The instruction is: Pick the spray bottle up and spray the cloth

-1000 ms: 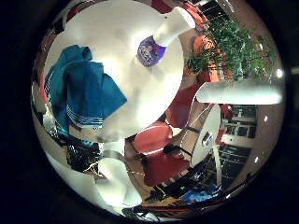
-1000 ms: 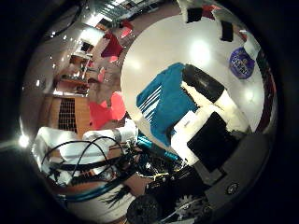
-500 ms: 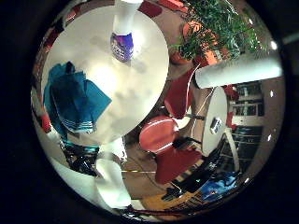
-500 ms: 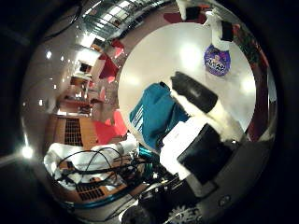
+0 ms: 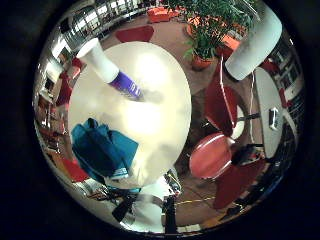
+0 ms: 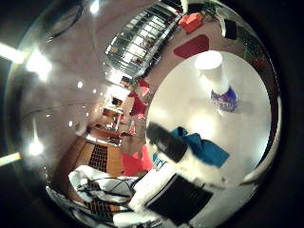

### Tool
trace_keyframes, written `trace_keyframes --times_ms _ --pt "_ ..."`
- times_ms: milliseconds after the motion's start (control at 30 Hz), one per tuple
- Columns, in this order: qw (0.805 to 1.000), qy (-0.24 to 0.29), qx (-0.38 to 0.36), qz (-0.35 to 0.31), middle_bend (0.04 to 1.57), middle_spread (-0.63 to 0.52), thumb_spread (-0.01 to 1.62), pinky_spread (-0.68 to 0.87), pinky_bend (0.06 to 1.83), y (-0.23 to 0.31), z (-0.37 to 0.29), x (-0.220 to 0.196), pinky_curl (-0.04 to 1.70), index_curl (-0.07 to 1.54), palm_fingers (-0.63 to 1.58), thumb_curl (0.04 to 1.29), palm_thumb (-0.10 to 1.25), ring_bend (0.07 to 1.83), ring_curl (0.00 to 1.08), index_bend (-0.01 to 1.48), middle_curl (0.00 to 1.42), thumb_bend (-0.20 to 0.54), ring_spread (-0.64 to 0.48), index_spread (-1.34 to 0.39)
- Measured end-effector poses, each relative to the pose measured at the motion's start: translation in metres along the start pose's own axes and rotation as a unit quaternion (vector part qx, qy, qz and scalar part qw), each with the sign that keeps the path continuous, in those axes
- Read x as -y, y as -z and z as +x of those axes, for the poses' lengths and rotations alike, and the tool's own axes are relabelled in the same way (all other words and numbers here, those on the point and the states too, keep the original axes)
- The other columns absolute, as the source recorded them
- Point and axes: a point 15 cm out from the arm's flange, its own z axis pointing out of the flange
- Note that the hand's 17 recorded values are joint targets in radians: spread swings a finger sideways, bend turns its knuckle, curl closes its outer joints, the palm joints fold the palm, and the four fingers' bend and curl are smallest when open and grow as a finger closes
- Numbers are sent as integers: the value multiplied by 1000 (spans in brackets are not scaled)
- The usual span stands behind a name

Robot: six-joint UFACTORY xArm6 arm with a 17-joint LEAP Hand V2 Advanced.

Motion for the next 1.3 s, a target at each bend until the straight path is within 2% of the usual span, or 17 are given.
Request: trace_keyframes --times_ms 200,333,600,767,1300 --pt "996 -48 66 22 303 148 1080 388 608 -29 38 -17 302 310 54 263 403 567 245 168 423 -24 194 -137" --pt "991 -69 107 38 241 203 1074 378 544 -47 50 -21 285 310 -13 267 399 468 217 165 378 -25 229 -117" --pt "978 -114 161 65 199 231 1061 364 468 -67 77 -22 282 282 -5 273 392 396 217 151 344 -25 250 -103" --pt "975 -138 160 73 218 232 1050 364 439 -80 102 -27 288 268 12 273 387 387 229 148 343 -26 252 -94" --pt "972 -149 164 78 234 233 1033 371 401 -119 118 -10 303 254 51 276 395 408 248 147 342 -25 238 -77"
